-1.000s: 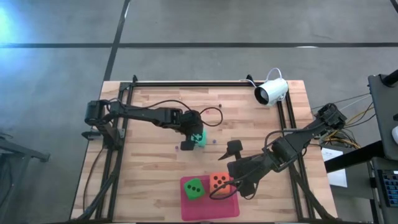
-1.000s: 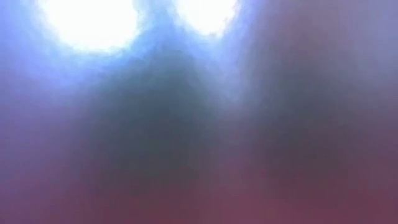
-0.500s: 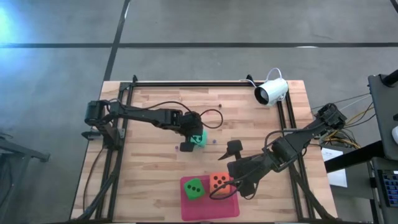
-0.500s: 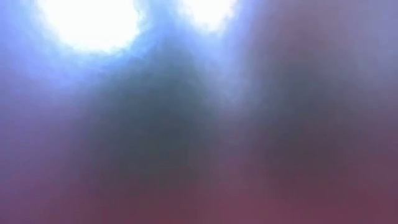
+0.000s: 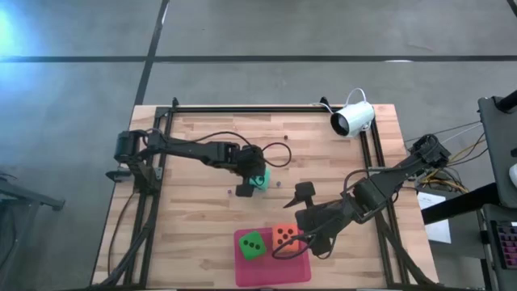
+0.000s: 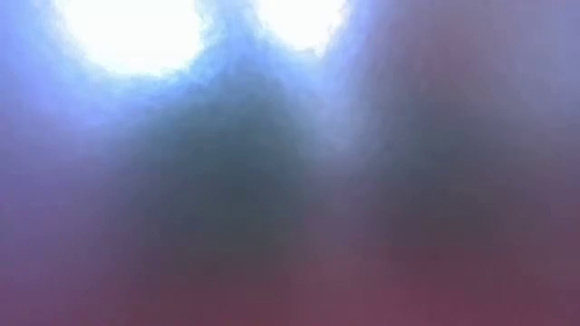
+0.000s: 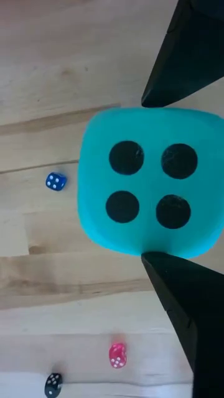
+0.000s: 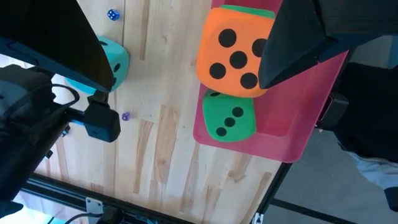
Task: Pick & Place Dice
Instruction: Put the light blue dice into the pink bin
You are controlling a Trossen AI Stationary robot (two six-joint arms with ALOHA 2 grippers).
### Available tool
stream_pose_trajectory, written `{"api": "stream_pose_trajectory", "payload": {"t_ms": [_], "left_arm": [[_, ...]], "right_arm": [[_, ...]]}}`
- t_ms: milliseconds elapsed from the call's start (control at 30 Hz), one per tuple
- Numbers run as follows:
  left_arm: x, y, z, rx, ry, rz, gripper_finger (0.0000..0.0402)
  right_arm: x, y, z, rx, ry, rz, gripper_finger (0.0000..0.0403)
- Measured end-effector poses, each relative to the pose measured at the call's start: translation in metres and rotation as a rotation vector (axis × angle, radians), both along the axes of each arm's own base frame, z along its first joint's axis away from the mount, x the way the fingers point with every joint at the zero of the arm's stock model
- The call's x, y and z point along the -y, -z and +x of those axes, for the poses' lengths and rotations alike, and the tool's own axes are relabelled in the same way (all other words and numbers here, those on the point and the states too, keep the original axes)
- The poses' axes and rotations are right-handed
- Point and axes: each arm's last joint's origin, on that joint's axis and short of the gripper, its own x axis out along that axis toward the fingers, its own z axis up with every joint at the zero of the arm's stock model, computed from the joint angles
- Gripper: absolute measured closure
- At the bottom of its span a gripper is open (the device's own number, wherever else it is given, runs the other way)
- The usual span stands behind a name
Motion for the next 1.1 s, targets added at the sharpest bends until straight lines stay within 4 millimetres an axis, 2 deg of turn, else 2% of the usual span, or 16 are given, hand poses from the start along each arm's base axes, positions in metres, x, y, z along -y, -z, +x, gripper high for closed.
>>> {"api": "stream_pose_trajectory", "payload": {"t_ms": [567, 1100], "left_arm": [[0.0055, -0.0034, 0.0018, -0.003, 0.018, -0.009, 0.0002], [0.0037, -0.0066, 0.0029, 0.006, 0.015, 0.066, 0.0002]], "right_arm": [[0.0000, 0.0000, 0.0000, 0.000, 0.000, 0.000, 0.0003], [0.0000, 0.0000, 0.0000, 0.000, 0.000, 0.000, 0.0003]]}}
